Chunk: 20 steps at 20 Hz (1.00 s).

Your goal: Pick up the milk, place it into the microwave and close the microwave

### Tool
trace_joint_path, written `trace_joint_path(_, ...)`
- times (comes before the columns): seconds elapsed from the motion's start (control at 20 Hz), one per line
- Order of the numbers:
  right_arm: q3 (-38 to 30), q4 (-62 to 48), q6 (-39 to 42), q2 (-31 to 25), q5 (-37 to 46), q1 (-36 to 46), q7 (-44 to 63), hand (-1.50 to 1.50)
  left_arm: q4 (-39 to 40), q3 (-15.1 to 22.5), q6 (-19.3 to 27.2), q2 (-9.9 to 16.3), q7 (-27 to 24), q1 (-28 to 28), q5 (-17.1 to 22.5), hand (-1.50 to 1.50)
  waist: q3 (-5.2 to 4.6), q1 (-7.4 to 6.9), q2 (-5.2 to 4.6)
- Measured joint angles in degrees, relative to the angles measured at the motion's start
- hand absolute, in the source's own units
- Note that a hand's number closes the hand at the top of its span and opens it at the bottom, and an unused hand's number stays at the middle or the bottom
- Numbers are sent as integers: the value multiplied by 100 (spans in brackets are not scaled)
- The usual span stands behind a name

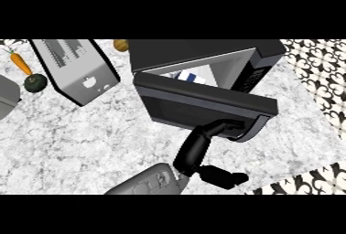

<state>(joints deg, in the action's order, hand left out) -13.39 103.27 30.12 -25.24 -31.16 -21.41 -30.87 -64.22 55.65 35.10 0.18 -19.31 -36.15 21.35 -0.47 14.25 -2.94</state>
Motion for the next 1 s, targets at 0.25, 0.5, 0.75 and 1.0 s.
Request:
trace_joint_path(0.25, 6, 51, 90, -111, -225, 156, 112, -150, 206, -95, 159, -2, -178, -354, 335, -150, 9, 171, -62)
trace_joint_path(0.5, 0, 92, 216, -269, -481, 302, 242, -150, 407, -182, 278, -5, -310, -700, 642, -150, 16, 338, -107)
trace_joint_path(0.75, -22, 116, 301, -421, -704, 463, 357, -150, 630, -271, 358, -9, -416, -1017, 928, -150, 22, 476, -157)
trace_joint_path(1.0, 3, 144, 404, -560, -919, 613, 478, -150, 845, -342, 420, -13, -527, -1319, 1179, -150, 27, 591, -195)
